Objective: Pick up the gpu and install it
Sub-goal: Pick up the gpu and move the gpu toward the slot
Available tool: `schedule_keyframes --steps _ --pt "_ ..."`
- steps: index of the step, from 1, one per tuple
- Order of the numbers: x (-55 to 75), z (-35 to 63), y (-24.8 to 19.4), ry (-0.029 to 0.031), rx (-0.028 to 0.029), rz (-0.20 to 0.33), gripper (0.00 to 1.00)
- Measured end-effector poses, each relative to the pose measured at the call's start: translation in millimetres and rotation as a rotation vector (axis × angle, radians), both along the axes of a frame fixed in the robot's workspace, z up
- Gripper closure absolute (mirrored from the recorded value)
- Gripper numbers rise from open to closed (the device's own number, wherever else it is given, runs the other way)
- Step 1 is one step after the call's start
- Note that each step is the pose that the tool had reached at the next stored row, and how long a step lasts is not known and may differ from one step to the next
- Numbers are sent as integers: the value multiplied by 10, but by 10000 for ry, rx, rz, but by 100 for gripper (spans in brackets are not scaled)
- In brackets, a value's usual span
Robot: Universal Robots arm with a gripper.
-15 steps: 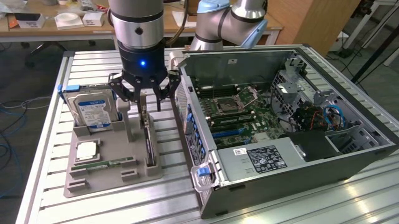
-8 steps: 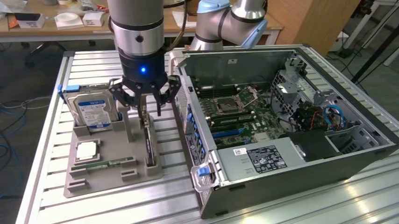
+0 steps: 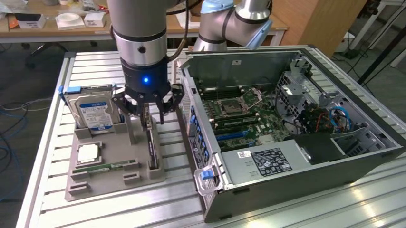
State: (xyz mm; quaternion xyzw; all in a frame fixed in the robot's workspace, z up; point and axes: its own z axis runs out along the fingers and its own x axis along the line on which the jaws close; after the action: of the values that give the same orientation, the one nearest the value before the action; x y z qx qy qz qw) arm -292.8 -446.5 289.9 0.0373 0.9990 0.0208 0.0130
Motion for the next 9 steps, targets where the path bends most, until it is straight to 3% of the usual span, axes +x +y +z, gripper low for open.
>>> schedule_keyframes --steps 9 --pt "-24 -141 -99 0 -1 -2 53"
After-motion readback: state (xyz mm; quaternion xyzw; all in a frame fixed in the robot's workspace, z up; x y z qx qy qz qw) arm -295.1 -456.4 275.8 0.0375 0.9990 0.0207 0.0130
